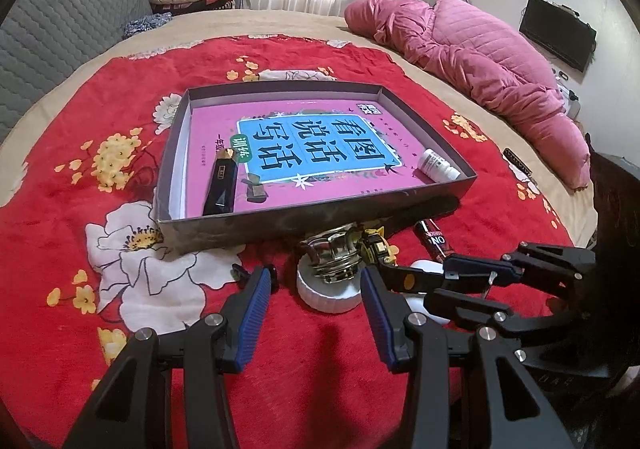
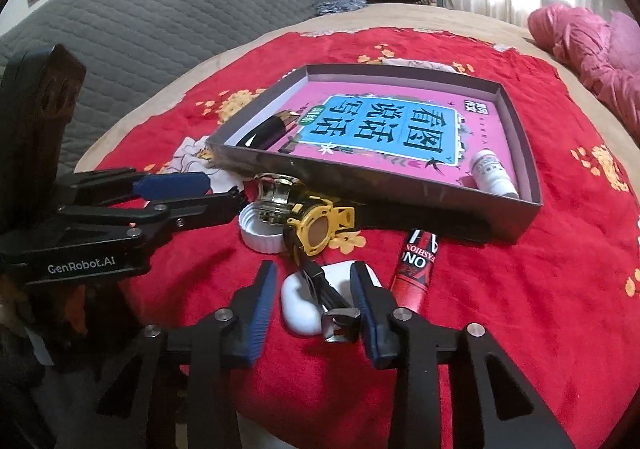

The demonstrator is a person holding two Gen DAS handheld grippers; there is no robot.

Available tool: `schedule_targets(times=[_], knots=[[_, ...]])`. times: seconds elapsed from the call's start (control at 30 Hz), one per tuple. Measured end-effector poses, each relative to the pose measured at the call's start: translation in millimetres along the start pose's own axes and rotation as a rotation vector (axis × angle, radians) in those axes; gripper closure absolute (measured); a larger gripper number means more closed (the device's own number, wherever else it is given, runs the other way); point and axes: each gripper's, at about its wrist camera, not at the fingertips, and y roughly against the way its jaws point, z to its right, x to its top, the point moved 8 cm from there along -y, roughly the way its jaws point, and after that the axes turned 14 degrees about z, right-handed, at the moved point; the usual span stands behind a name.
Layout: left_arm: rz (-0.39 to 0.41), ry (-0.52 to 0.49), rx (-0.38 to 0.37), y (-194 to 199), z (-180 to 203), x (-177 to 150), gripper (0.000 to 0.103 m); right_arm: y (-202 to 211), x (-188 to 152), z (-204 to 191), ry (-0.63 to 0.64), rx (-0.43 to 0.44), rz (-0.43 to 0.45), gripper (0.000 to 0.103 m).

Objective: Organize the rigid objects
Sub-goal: 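Reach right tool to metal clipper on earbud case while left approaches silver fitting, then close left tool on silver fitting while right tool grasps yellow-bezel watch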

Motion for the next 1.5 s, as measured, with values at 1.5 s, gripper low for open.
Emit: schedule_targets(times=[1.5], knots=[[-0.074,0.171,-0.048,-46,-1,4,0.057,-14,-1,4,-0.024,0.042,0.005,0.09]])
